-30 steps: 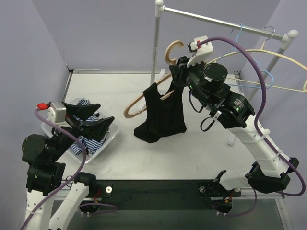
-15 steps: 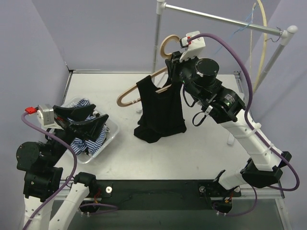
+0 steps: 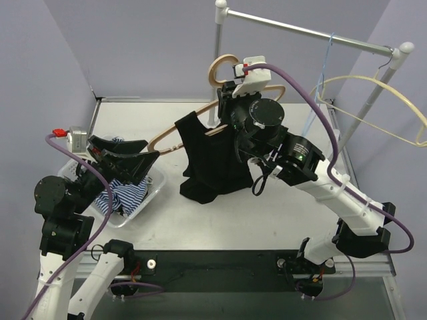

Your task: Remove the tank top from the hanger

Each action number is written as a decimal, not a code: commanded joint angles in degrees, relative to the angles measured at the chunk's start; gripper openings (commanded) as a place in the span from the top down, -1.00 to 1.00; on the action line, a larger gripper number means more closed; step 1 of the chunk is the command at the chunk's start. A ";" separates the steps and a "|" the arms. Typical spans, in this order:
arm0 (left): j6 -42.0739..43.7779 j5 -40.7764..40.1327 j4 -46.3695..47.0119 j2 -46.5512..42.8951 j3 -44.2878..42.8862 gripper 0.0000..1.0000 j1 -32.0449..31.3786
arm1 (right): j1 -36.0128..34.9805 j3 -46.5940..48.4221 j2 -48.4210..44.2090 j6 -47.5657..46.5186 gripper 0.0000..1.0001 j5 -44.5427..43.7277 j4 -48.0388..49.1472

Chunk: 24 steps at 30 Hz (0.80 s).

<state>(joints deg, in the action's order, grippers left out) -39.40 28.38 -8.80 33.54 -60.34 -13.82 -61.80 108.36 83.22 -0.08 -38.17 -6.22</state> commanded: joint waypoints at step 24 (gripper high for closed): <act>-0.86 -8.96 -8.00 -2.08 -6.47 -0.68 0.03 | -6.39 2.74 5.28 0.08 1.00 -13.15 12.28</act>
<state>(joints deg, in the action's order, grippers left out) -36.93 15.16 -21.58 29.04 -69.28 -13.82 -66.06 110.67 90.43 -1.28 -48.21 -1.54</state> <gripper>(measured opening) 0.843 0.197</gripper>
